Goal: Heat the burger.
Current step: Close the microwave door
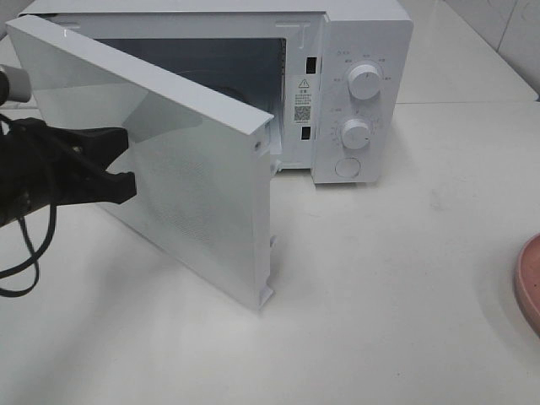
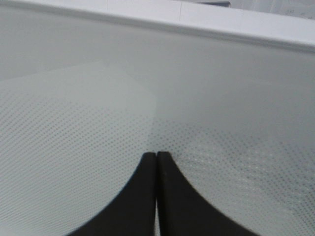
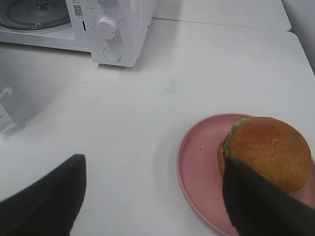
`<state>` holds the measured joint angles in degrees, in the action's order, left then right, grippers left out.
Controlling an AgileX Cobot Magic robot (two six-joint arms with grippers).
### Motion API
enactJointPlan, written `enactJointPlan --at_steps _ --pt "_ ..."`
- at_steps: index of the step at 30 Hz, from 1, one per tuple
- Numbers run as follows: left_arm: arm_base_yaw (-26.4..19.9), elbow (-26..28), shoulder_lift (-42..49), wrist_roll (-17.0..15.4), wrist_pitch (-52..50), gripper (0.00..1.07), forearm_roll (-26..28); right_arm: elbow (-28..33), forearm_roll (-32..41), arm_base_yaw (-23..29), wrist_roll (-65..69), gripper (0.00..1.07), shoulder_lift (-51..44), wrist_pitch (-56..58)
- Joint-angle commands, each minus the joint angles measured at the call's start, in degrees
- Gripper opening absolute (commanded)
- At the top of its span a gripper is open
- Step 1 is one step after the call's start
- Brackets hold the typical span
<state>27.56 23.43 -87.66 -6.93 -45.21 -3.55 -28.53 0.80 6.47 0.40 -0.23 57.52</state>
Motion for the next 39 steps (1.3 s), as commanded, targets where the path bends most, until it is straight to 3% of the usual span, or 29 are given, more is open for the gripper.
enactJointPlan --at_steps 1,10,17,22,37,39 --pt "3.32 3.95 -2.12 3.04 2.06 0.0 4.98 0.0 0.17 -0.34 -0.4 0.74 -1.49 -0.57" --pt "7.96 9.68 -6.36 6.93 3.27 0.0 16.33 0.0 0.17 -0.34 -0.4 0.74 -1.49 -0.57" --pt "11.69 16.9 -11.0 12.89 4.81 0.0 23.26 0.0 0.17 -0.34 -0.4 0.74 -1.49 -0.57" --pt "12.66 21.49 -14.21 14.84 5.1 0.0 25.04 0.0 0.17 -0.34 -0.4 0.74 -1.49 -0.57" --pt "12.66 32.6 -21.49 15.07 5.61 0.0 26.3 0.0 0.17 -0.34 -0.4 0.74 -1.49 -0.57" --pt "12.66 34.09 -22.52 15.87 5.61 0.0 28.48 0.0 0.17 -0.34 -0.4 0.74 -1.49 -0.57"
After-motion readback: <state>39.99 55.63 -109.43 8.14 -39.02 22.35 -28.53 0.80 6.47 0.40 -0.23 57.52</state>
